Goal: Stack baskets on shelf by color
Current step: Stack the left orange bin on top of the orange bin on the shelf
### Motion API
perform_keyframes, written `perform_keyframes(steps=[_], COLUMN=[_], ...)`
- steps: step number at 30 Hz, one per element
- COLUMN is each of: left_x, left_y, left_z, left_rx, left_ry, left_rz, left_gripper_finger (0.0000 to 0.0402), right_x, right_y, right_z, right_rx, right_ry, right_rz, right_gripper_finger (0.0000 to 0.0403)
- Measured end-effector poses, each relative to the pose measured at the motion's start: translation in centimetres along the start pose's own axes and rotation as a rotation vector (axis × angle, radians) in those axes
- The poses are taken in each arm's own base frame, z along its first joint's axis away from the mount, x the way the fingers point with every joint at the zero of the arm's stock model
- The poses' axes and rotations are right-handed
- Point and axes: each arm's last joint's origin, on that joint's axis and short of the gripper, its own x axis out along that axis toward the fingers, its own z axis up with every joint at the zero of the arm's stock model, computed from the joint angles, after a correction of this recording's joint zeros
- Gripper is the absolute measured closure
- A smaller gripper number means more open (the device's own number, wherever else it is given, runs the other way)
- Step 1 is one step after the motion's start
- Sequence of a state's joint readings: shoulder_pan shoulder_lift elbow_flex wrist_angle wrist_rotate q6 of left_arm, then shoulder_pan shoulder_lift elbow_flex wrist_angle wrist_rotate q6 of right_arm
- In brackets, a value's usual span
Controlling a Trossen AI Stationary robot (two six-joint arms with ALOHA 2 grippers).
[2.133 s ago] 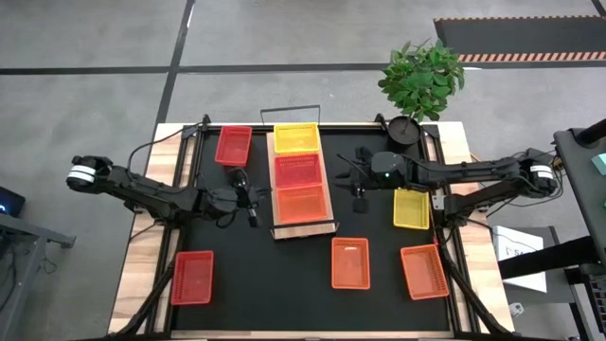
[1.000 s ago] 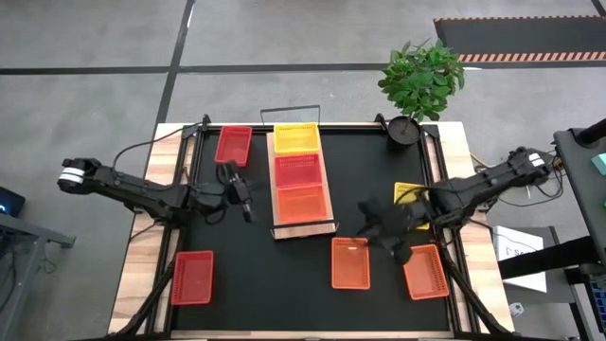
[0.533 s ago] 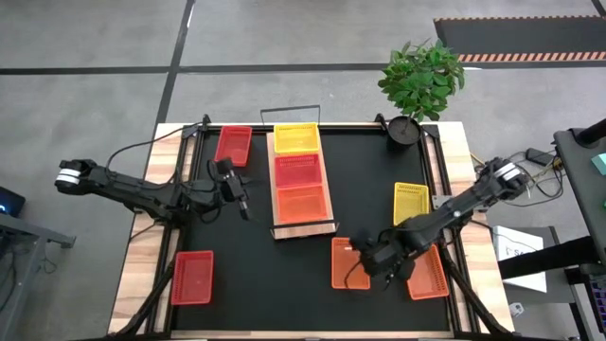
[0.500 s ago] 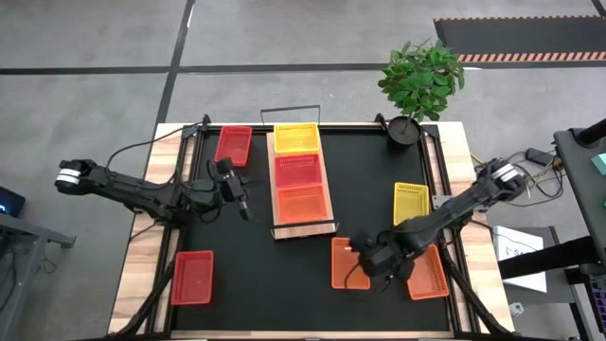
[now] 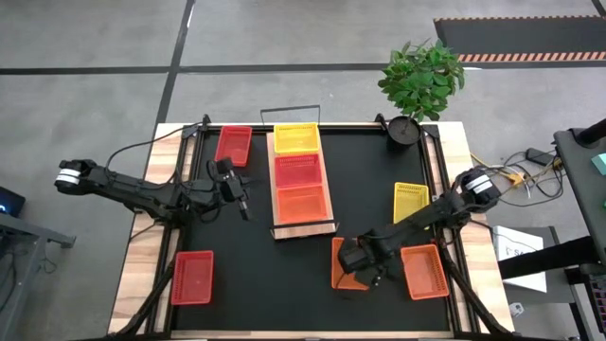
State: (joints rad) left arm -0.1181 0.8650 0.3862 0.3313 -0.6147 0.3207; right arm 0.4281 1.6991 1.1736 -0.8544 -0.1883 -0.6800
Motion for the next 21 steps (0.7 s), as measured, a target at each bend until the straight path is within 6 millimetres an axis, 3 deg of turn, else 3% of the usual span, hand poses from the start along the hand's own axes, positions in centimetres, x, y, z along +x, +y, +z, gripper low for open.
perform_keyframes(steps=[3, 6, 12, 21], left_x=[0.0, 0.0, 0.0, -0.6], left_y=[0.0, 0.0, 0.1, 1.0], left_z=[0.0, 0.0, 0.3, 1.6], left_rx=[0.001, 0.000, -0.005, 0.004], left_ry=[0.001, 0.001, -0.012, -0.075], left_rz=[-0.001, -0.001, 0.003, 0.027], left_gripper_finger=[0.0401, 0.0401, 0.0401, 0.0401], right_x=[-0.1, -1.3, -7.1, -14.5], right_y=[0.0, 0.0, 0.3, 1.4], right_z=[0.2, 0.6, 2.3, 2.9], right_rx=[0.033, 0.083, 0.347, 0.799], right_ry=[-0.019, -0.053, -0.231, -0.219], right_rz=[0.022, 0.010, 0.088, 0.136], right_gripper_finger=[0.0381, 0.0390, 0.0394, 0.0395])
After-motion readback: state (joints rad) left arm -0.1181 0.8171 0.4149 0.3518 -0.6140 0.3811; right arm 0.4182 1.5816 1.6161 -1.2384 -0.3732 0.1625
